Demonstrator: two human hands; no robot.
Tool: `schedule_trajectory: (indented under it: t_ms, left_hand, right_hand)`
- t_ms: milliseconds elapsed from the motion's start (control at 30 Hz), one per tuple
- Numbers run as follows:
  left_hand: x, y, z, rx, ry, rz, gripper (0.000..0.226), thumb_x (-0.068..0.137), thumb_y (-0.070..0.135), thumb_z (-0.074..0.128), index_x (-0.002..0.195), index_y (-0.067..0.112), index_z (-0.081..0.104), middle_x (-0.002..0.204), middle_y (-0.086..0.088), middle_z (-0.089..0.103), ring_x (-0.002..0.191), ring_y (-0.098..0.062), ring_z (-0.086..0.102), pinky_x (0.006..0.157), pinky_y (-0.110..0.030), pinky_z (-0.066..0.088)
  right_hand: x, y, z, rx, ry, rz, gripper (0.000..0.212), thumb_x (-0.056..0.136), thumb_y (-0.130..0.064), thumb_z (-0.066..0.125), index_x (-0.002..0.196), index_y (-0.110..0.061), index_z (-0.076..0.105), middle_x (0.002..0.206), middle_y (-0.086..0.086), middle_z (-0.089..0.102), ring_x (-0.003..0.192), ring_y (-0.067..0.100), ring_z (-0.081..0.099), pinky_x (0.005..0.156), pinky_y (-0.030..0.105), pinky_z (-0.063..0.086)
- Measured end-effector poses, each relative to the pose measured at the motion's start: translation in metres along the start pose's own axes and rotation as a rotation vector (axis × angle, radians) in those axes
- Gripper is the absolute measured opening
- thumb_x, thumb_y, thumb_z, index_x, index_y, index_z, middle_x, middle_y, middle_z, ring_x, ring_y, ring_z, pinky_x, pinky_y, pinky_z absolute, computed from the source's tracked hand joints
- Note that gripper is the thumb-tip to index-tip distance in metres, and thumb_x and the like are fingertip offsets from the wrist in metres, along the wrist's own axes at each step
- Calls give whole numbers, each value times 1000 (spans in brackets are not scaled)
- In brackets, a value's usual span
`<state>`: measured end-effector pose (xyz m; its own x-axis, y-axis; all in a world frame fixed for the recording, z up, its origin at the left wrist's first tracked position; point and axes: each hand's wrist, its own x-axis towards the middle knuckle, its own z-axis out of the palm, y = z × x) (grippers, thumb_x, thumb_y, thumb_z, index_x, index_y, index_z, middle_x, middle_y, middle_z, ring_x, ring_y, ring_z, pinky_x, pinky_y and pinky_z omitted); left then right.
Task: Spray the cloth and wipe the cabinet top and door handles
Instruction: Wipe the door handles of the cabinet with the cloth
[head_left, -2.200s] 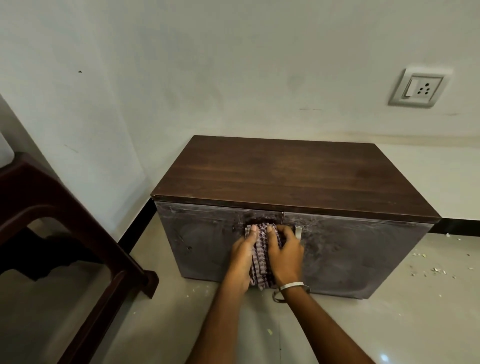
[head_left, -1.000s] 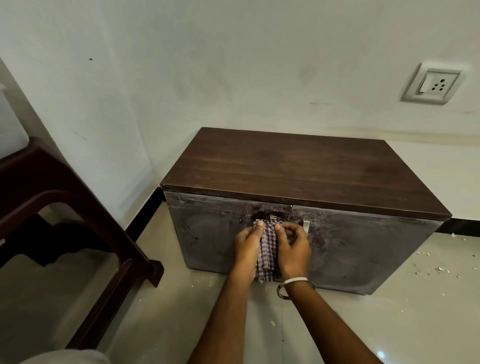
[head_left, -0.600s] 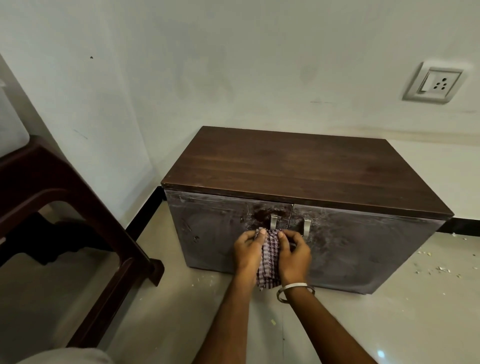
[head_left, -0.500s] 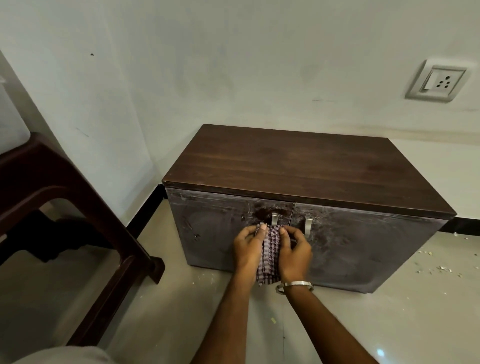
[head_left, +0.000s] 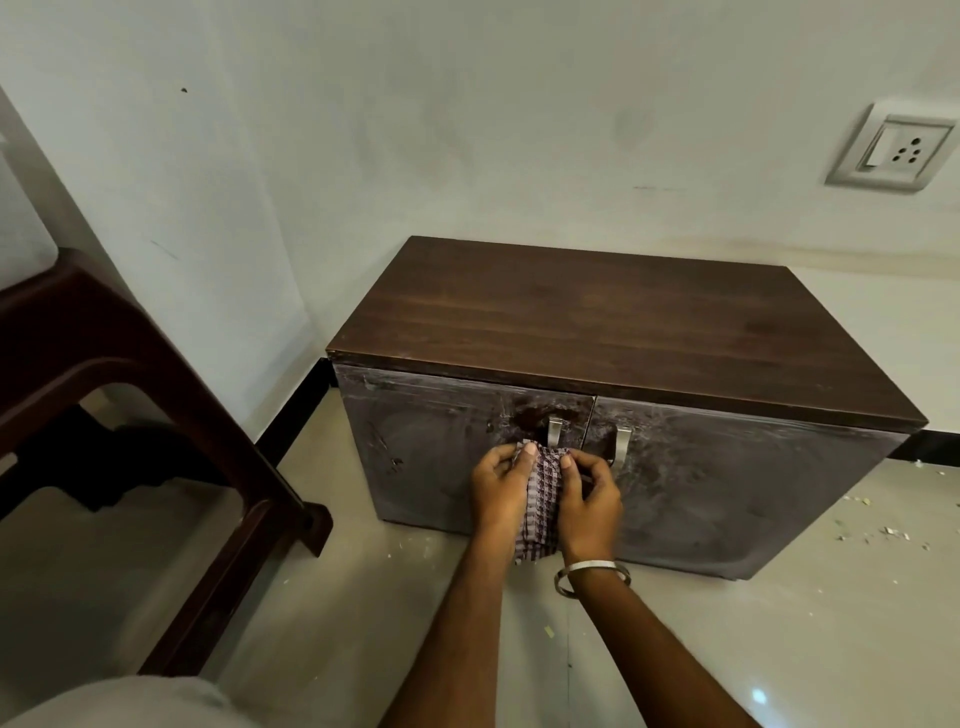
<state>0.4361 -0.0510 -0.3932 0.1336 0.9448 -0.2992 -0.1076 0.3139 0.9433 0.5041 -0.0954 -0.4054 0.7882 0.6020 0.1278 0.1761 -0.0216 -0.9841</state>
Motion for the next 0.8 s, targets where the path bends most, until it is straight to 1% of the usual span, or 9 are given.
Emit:
schedule_trajectory:
  t_ms: [67, 200, 267, 333, 400, 467, 567, 700, 800]
  left_hand:
    - [2, -3, 1, 40, 24, 4, 9, 88, 24, 67, 94, 18, 65, 95, -7, 72, 90, -21, 69, 81, -35, 58]
    - [6, -8, 7, 88, 99, -6, 10, 87, 21, 68, 94, 15, 64, 93, -6, 71, 92, -23, 69, 81, -34, 57]
    - [9, -9, 11, 96, 129, -25, 12, 86, 21, 69, 93, 14, 63, 94, -7, 69, 92, -24, 68, 82, -35, 56]
    - [10, -9, 14, 115, 150, -41, 13, 86, 21, 69, 91, 13, 61, 92, -7, 66, 91, -24, 66, 79, -32, 53]
    - [10, -9, 16, 125, 162, -70, 13, 87, 22, 69, 86, 13, 59, 89, -7, 64, 88, -23, 64, 77, -30, 51]
    - [10, -8, 16, 117, 161, -93, 16, 86, 23, 69, 78, 17, 56, 89, -7, 64, 87, -24, 64, 78, -32, 52]
    - [11, -8, 12, 96, 158, -116, 19, 85, 23, 70, 75, 20, 54, 87, -7, 66, 85, -24, 65, 78, -33, 54]
    - [12, -7, 8, 106, 147, -123, 19, 85, 25, 71, 75, 22, 55, 90, -7, 69, 86, -24, 67, 80, -36, 57]
    - [10, -6, 8, 91, 139, -153, 18, 85, 25, 71, 76, 22, 55, 94, -9, 70, 88, -25, 68, 84, -39, 57]
  right_hand:
    - [1, 4, 0, 12, -15, 46, 15, 94, -7, 54, 104, -1, 62, 94, 6, 63, 87, 16, 59, 73, 16, 46]
    - [8, 11, 5, 22, -9, 177, 17, 92, -6, 56, 105, 3, 63, 104, 17, 66, 97, 24, 61, 85, 29, 47]
    - [13, 11, 8, 30, 20, 239, 18, 91, -6, 58, 104, 5, 64, 106, 21, 66, 101, 30, 61, 86, 29, 46]
    - [17, 11, 11, 18, 59, 282, 19, 90, -6, 60, 104, 7, 64, 106, 22, 67, 102, 33, 62, 84, 28, 44]
    - [19, 11, 13, -3, 87, 315, 20, 89, -7, 63, 103, 7, 64, 105, 22, 68, 101, 34, 63, 82, 27, 43]
    - [20, 10, 14, -2, 100, 339, 21, 88, -8, 64, 103, 7, 64, 105, 22, 68, 101, 34, 63, 82, 28, 43]
    - [13, 9, 13, 6, 72, 322, 24, 87, -6, 64, 107, 7, 59, 107, 21, 65, 100, 31, 61, 84, 30, 45]
    - [7, 8, 12, -19, 30, 274, 25, 86, -5, 65, 108, 2, 55, 104, 16, 61, 91, 22, 55, 79, 28, 42]
    - [13, 8, 16, -42, 49, 306, 22, 85, -5, 66, 103, -1, 56, 105, 18, 63, 92, 26, 58, 79, 29, 44]
